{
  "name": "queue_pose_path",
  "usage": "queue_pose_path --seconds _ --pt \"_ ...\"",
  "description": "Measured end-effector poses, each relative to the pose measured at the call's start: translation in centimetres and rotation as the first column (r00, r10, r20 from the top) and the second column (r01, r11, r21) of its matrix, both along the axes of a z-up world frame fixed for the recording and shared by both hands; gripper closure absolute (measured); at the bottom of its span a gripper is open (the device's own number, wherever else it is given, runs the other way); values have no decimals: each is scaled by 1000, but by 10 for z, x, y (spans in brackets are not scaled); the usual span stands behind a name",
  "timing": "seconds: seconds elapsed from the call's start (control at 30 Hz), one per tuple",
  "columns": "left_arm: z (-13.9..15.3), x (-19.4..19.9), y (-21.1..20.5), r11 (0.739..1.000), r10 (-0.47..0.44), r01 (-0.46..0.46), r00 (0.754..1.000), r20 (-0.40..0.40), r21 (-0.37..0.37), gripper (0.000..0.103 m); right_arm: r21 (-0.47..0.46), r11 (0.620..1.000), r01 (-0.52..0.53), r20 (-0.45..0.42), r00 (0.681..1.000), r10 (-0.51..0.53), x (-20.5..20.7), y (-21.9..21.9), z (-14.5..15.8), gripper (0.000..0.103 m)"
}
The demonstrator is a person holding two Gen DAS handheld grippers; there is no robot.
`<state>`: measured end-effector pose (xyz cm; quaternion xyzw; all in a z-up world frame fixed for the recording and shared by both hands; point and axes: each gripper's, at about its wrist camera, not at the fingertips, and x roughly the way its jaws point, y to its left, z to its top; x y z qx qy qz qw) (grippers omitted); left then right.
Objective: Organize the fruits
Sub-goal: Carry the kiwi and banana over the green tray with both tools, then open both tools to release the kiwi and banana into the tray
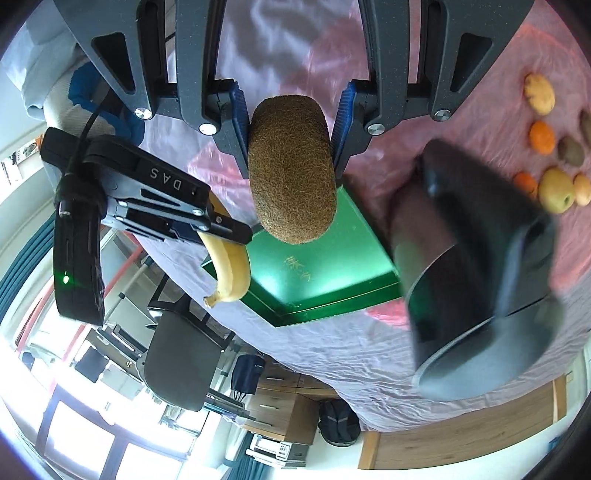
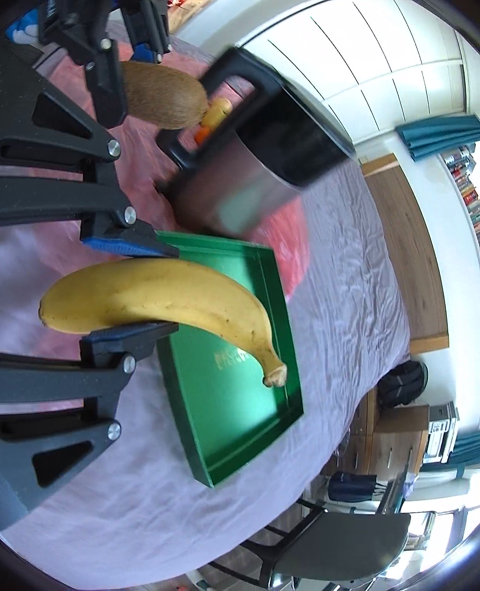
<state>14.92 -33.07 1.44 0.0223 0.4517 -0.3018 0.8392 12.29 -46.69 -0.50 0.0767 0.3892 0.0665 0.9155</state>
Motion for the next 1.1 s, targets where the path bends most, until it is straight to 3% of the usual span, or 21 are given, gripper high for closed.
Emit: queue_pose_path --seconds 0.27,0.6,0.77,1.0,1.07,1.1 --pt "-41 65 -57 998 -1 3 1000 -29 66 68 -25 997 66 -28 997 -67 78 -52 -26 66" --pt "-98 110 -82 987 40 -28 996 -76 156 68 -80 989 122 -99 987 -129 147 -95 -81 66" --pt "-117 116 -81 984 57 -39 993 -103 174 68 -111 983 146 -127 979 -160 156 -111 -96 65" --pt "-121 112 -85 977 56 -35 994 -95 209 68 -131 981 144 -126 979 -160 154 -115 -99 63" --pt "-122 116 -89 974 58 -36 994 -95 222 68 -132 981 146 -133 978 -163 154 -116 -99 59" --pt "-121 115 -89 974 59 -36 993 -97 226 68 -137 979 148 -138 976 -167 154 -116 -98 51"
